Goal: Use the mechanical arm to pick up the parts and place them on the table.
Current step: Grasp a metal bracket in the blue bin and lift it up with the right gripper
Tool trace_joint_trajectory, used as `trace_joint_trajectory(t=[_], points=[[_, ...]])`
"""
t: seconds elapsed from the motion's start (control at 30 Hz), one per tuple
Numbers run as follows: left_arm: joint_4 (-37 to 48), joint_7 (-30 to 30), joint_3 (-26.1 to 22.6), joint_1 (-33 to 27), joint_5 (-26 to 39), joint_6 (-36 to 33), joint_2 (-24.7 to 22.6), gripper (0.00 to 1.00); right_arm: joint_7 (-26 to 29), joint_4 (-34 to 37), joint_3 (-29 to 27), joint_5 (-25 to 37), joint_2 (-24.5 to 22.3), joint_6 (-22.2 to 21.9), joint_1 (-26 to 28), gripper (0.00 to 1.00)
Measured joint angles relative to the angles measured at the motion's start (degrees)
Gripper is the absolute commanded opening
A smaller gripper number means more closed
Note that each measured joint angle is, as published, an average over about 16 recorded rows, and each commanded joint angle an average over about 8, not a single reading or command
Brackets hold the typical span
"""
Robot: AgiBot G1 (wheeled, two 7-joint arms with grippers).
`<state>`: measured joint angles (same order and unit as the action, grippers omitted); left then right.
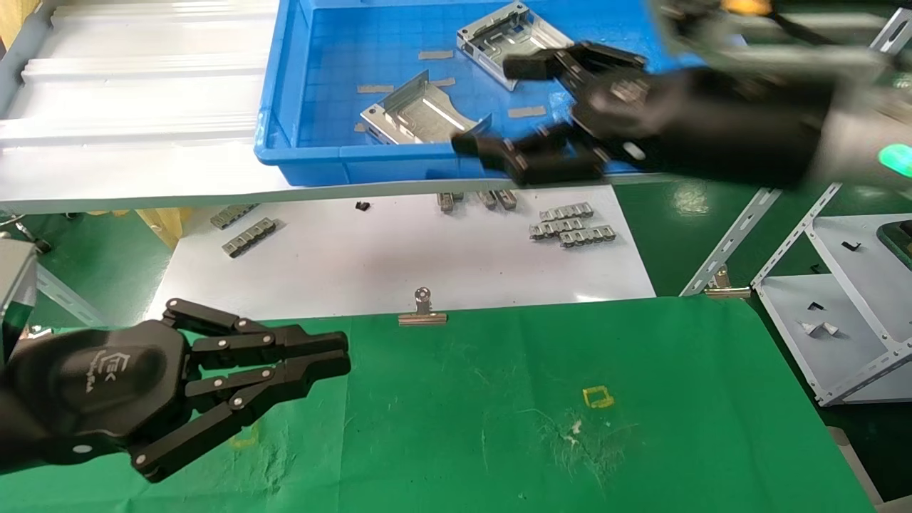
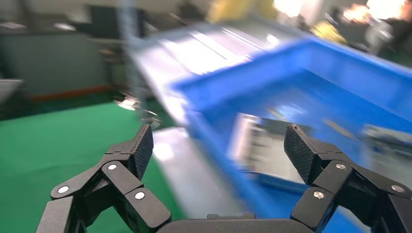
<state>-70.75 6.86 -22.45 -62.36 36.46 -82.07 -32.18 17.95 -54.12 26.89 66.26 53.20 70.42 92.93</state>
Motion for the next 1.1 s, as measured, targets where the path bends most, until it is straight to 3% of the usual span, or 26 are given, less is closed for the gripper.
trace_joint_trajectory(t=[0.3, 0.33, 0.57, 0.6, 0.8, 1.1], points=[[0.0, 0.0, 0.0, 0.0, 0.0, 0.0, 0.0, 0.00, 0.4, 21.2, 7.2, 14.6, 14.0, -11.6, 12.8, 0.99], [0.0, 0.0, 0.0, 0.0, 0.0, 0.0, 0.0, 0.00, 0.3, 23.5, 7.7, 15.6, 15.4, -12.9, 13.8, 0.92], [0.0, 0.0, 0.0, 0.0, 0.0, 0.0, 0.0, 0.00, 0.1, 35.4, 10.4, 19.6, 22.5, -20.5, 18.3, 0.05], [0.0, 0.0, 0.0, 0.0, 0.0, 0.0, 0.0, 0.00, 0.3, 36.4, 10.8, 19.8, 23.1, -21.4, 18.6, 0.00], [0.0, 0.0, 0.0, 0.0, 0.0, 0.0, 0.0, 0.00, 3.4, 39.0, 13.5, 20.0, 25.1, -25.2, 19.5, 0.00], [0.0, 0.0, 0.0, 0.0, 0.0, 0.0, 0.0, 0.00, 12.4, 36.3, 19.6, 19.3, 25.4, -30.1, 18.7, 0.00]])
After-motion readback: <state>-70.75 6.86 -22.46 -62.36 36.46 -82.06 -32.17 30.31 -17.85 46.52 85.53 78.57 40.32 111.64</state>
